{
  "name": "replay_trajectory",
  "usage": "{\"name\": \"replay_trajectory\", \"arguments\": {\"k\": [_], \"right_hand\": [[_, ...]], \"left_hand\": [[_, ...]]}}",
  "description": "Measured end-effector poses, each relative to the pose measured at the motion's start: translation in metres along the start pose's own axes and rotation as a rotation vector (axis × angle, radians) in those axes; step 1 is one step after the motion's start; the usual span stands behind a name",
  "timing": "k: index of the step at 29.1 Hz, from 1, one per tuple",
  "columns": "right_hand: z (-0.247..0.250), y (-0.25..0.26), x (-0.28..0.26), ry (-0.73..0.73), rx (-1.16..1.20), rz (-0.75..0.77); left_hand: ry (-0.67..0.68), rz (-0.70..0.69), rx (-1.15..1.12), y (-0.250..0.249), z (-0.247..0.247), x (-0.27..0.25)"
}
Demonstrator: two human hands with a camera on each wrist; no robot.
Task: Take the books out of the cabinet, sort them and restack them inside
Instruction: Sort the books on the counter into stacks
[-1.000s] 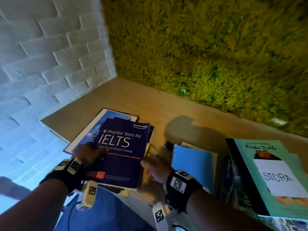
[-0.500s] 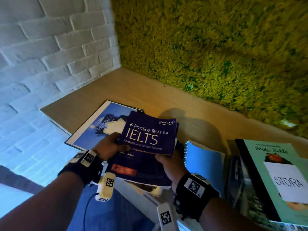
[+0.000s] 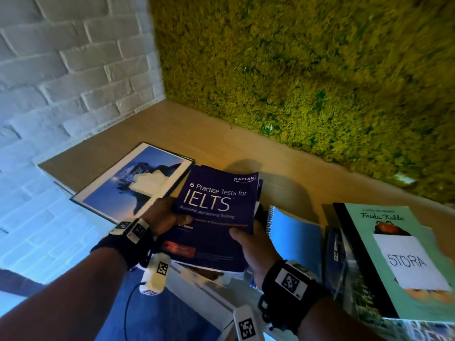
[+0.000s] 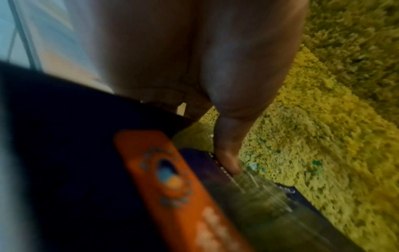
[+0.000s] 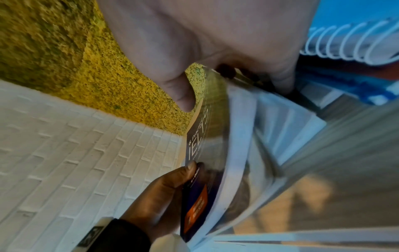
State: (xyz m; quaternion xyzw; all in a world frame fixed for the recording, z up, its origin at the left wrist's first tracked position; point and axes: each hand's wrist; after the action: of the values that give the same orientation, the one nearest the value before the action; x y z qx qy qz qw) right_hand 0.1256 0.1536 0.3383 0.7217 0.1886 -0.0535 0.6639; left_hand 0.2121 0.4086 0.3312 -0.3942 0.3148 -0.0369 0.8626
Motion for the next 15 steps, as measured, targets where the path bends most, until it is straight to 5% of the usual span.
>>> {"name": "replay_trajectory", "arguments": {"k": [6,12,15], "right_hand": [[0.003,0.009,-0.003,-0.102,0.048,-0.029],[0.001,0.039,-0.011,-0.133,0.059,0.091],[0.011,0.051,-0.008,-0.039,0.306,-0.015]], "left_hand": [[-0.166,-0.071,-0.307,-0.033,-0.005,-0.021],[-0.146,-0.149,-0.727,-0.045,-0.002,-0.036],[-0.165,-0.143,-0.597,-0.048,-0.006,-0.040]]}}
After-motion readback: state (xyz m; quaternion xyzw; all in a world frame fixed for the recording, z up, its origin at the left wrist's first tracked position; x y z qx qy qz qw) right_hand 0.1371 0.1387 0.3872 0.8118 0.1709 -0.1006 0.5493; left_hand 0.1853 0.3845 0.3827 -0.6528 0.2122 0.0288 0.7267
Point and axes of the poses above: each hand's wrist, its own x-axis towards the middle knuckle, its own z-axis out of the back of the hand, y = z × x, and after that the axes turned 15 degrees about y, right-handed
